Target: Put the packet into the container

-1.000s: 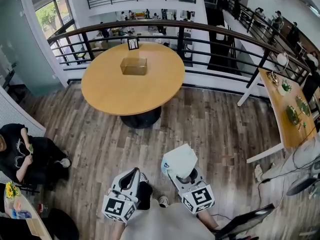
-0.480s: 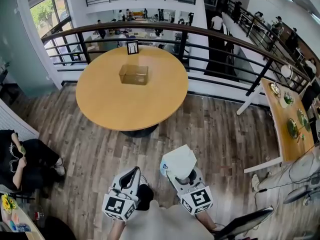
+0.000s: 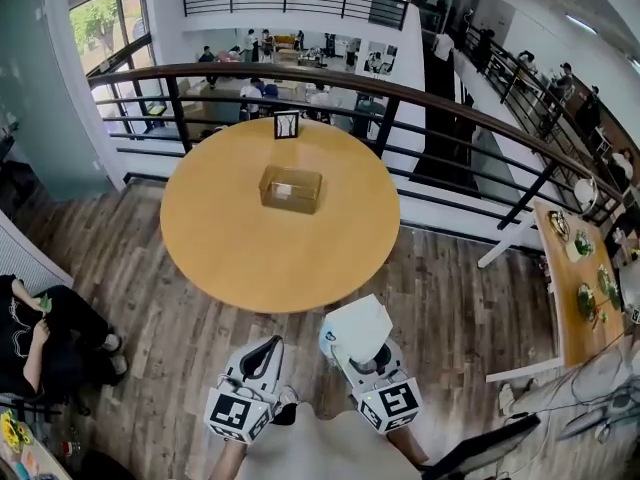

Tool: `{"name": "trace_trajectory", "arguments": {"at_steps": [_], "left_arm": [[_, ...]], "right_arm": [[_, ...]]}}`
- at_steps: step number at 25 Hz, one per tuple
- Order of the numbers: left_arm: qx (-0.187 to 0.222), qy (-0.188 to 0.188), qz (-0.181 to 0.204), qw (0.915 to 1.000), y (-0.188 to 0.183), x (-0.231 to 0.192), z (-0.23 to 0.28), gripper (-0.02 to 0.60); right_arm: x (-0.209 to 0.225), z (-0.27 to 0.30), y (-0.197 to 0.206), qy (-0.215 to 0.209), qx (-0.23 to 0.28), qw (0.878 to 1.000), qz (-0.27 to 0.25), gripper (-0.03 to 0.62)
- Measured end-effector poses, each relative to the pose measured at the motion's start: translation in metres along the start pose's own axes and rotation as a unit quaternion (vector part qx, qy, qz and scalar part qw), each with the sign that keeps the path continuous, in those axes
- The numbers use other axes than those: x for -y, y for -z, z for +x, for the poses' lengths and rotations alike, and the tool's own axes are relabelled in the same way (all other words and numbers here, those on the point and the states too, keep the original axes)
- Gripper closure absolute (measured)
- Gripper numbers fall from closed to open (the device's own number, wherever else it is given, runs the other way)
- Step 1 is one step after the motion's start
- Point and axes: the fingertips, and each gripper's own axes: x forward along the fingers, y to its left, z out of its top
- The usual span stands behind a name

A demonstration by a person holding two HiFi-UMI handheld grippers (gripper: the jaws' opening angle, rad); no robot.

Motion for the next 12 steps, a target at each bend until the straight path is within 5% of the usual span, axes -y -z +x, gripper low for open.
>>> {"name": "trace_trajectory", "arguments": {"at_steps": [12], "left_arm": [[-0.015,-0.015,-0.017,0.9996,0.007,-0.057,0.030,0.575]], "right_arm": [[0.005,0.069,0.004,-0.017,-0.016,1.000,0.014,0.332]]}}
